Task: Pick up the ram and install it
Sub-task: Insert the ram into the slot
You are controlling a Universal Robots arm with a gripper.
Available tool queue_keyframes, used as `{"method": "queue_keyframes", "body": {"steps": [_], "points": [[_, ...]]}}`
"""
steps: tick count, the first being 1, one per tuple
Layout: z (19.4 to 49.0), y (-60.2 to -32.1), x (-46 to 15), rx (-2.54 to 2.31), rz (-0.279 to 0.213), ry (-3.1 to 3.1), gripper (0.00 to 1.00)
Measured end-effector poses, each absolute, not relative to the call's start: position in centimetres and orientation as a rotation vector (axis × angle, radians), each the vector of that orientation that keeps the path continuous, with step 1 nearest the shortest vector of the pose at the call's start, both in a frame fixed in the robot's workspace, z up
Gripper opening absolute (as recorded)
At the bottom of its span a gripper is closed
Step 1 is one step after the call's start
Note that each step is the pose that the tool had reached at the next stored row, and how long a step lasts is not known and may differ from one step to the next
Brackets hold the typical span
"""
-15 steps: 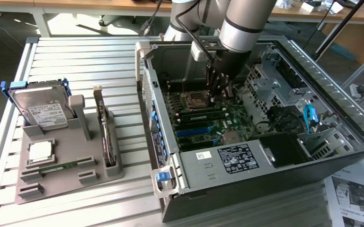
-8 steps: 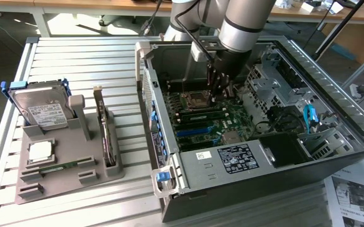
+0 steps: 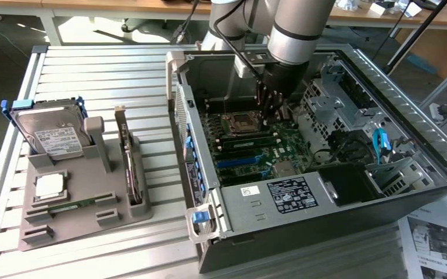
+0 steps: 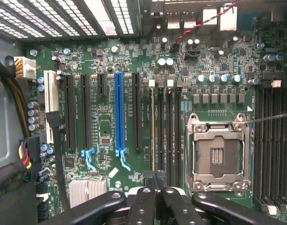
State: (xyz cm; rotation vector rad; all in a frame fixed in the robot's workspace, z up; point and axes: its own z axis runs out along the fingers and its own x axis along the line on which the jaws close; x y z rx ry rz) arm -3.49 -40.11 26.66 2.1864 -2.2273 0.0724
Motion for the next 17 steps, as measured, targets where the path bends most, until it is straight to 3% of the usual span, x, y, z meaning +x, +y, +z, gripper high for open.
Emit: {"method": "queue_keyframes", "body": {"steps": [17], "points": [[26.6,-40.1,-0.5,2.259,0.064,-2.148,0.11]]}}
